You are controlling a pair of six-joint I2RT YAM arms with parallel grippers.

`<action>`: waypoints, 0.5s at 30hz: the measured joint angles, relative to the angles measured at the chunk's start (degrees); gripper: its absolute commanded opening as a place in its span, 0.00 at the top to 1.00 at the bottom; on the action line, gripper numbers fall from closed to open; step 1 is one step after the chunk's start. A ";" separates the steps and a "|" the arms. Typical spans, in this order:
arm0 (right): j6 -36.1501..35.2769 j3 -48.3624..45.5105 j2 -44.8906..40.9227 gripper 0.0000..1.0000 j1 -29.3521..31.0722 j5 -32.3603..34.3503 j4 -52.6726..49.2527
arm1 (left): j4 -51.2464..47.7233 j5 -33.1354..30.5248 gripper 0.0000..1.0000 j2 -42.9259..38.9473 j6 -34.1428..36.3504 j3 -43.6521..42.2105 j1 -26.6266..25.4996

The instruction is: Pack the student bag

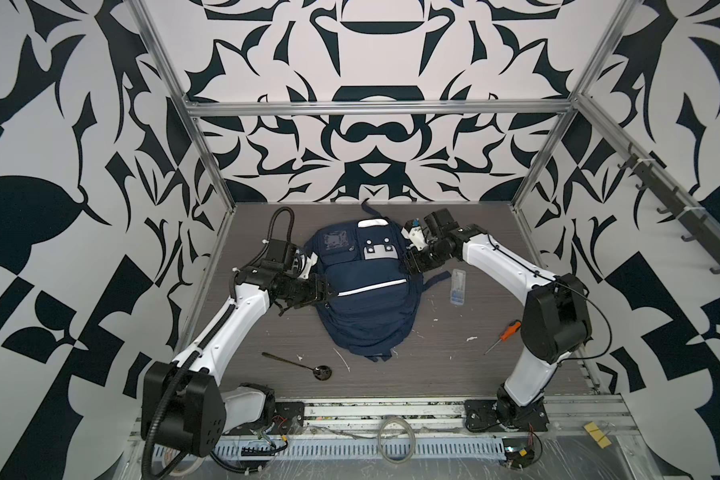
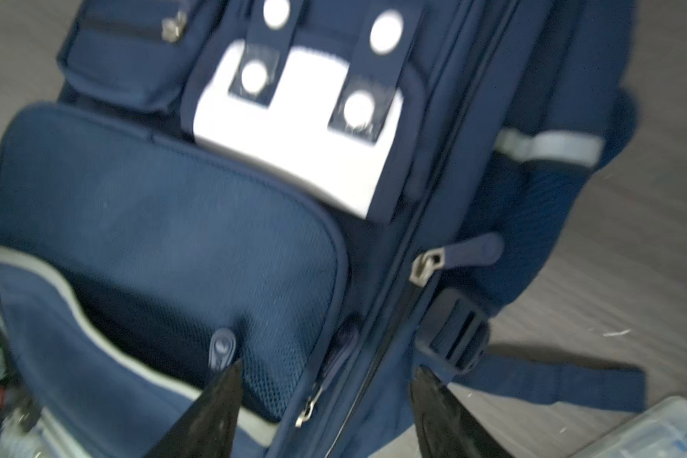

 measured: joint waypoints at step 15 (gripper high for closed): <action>10.80 -11.47 -7.39 0.43 3.93 -6.36 4.50 | 7.15 2.10 0.27 -3.19 -8.26 -7.87 0.00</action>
